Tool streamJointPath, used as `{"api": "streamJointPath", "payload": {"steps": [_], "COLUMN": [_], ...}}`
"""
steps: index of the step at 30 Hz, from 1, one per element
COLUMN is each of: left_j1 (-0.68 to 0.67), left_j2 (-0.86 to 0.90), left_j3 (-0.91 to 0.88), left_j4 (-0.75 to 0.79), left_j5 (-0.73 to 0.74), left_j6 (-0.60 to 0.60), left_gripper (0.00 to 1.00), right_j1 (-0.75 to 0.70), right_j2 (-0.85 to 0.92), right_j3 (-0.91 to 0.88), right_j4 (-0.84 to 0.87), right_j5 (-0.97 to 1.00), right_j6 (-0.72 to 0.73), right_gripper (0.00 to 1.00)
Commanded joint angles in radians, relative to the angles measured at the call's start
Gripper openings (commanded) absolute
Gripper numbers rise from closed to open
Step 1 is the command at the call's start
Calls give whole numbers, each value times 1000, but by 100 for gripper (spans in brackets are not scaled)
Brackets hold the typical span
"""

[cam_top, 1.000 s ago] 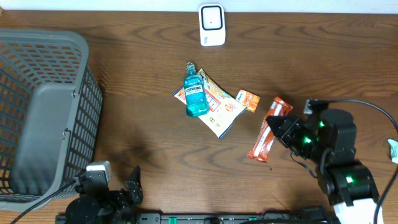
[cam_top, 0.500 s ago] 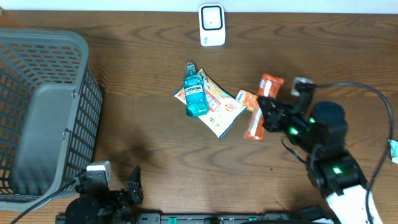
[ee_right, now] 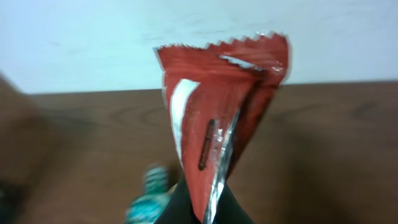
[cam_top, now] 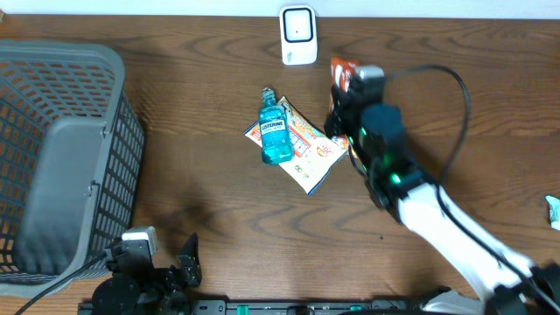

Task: Scan the item barcode
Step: 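Raise the red snack bar up to the white scanner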

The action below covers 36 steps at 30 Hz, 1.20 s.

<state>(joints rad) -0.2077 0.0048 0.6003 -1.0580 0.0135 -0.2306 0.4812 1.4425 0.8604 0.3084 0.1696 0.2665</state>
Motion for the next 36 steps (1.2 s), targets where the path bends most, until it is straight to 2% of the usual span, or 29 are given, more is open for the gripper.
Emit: {"api": "streamJointPath", "payload": {"steps": [1, 6, 12, 25, 33, 36], "left_j1": [-4, -4, -4, -4, -4, -4], "left_j2": [0, 0, 0, 0, 0, 0], "left_j3": [4, 4, 4, 4, 4, 4], "left_j4": [0, 0, 0, 0, 0, 0], "left_j5": [2, 2, 2, 2, 2, 2], "left_j6": [16, 16, 16, 16, 16, 16], "left_gripper": [99, 99, 99, 99, 99, 99], "right_j1": [6, 6, 30, 52, 47, 47], "right_j2": [103, 268, 468, 916, 1112, 1195], "right_j3": [163, 377, 607, 1162, 1345, 1403], "right_j4": [-5, -30, -72, -64, -17, 24], "right_j5": [119, 145, 264, 481, 475, 475], "right_j6": [-146, -225, -360, -740, -788, -875], "right_gripper": [1, 1, 1, 1, 1, 1]}}
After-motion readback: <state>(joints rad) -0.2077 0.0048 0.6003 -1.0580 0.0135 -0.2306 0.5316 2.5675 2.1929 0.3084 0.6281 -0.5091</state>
